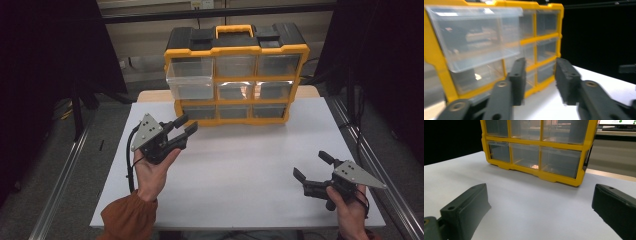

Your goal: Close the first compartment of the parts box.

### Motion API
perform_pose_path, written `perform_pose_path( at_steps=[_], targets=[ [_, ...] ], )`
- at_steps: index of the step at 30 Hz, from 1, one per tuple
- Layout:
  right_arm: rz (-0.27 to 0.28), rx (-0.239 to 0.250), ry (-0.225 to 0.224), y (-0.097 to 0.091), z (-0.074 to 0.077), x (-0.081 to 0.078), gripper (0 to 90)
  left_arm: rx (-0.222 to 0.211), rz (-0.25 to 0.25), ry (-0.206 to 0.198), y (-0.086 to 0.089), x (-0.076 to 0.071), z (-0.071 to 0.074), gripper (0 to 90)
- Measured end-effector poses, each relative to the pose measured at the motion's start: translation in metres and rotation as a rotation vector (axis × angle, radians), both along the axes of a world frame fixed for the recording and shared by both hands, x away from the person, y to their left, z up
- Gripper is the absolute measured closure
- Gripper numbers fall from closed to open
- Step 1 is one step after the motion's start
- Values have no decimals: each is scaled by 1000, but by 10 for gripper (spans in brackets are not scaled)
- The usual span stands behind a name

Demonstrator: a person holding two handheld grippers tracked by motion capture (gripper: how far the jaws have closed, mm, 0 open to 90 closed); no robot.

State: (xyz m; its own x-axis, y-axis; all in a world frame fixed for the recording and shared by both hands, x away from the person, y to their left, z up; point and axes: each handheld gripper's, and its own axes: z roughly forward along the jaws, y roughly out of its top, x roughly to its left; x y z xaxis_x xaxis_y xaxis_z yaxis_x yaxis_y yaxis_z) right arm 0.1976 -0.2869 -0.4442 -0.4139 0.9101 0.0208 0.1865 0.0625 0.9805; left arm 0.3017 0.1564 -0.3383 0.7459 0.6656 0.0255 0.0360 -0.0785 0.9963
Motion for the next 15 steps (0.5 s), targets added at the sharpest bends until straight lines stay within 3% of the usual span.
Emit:
perform_pose_path(
  at_steps=[15],
  targets=[
    [2,-2,0,0,0,0,6,25,-22,-22,-9,7,9,900]
  ],
)
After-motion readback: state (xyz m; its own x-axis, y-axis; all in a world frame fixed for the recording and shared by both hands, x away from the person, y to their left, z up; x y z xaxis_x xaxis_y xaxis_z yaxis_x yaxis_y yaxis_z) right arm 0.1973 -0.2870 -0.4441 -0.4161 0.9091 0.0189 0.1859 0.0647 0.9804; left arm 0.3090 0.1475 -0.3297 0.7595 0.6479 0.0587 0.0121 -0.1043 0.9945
